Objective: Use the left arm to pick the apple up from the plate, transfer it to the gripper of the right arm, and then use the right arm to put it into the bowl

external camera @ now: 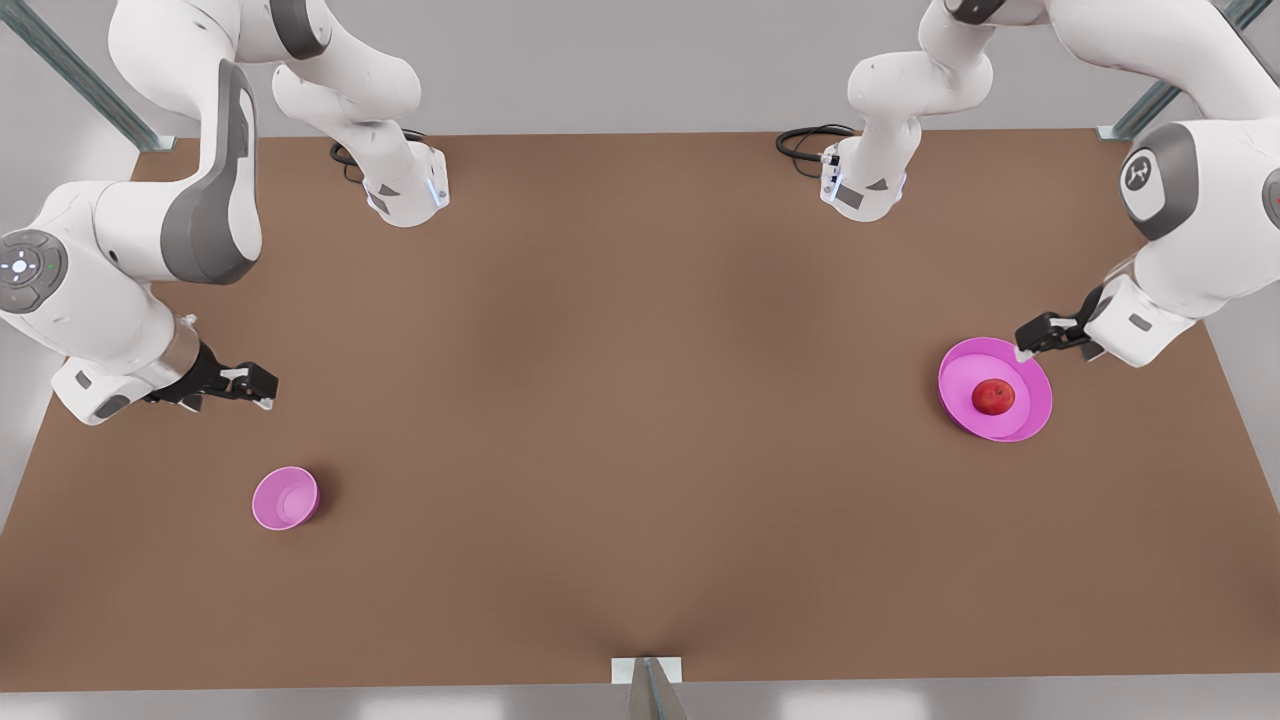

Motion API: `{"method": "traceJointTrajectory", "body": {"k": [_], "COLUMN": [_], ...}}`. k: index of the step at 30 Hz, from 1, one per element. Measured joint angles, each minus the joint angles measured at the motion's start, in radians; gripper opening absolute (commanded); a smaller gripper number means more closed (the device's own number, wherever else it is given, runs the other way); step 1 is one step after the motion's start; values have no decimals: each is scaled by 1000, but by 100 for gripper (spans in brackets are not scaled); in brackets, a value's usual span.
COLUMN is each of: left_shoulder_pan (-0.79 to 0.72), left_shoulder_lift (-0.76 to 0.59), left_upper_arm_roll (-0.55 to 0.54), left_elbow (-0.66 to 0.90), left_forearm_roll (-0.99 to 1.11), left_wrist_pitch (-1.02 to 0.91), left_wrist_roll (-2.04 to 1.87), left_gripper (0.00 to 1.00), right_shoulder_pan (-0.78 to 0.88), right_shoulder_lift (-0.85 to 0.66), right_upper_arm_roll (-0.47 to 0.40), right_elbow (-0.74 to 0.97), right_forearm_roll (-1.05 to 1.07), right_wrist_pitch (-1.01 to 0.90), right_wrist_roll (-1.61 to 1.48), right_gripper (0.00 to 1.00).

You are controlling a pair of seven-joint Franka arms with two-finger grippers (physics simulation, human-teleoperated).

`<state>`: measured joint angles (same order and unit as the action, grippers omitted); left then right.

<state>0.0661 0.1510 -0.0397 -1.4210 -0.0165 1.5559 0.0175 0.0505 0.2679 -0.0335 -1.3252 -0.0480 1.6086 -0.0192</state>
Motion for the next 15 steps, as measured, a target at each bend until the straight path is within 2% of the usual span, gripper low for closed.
{"method": "traceJointTrajectory", "body": {"k": [4, 8, 11, 15], "left_shoulder_pan": [-4, -1, 16, 75], "left_shoulder_lift": [22, -32, -73, -27], "left_upper_arm_roll": [0, 5, 23, 46], "left_elbow": [-82, -282, -508, -608], "left_forearm_roll": [-2, -4, -4, -4], "left_wrist_pitch": [35, 103, 245, 426], "left_wrist_roll": [11, 17, 22, 28], "left_gripper": [100, 100, 100, 100], "right_shoulder_pan": [0, 0, 0, 0], "right_shoulder_lift": [0, 0, 0, 0], "right_upper_arm_roll": [0, 0, 0, 0], "right_elbow": [-1, -1, 0, 1], "right_forearm_roll": [0, 0, 0, 0], "right_wrist_pitch": [2, 3, 3, 4], "right_wrist_roll": [-2, -4, -5, -6], "right_gripper": [100, 100, 100, 100]}}
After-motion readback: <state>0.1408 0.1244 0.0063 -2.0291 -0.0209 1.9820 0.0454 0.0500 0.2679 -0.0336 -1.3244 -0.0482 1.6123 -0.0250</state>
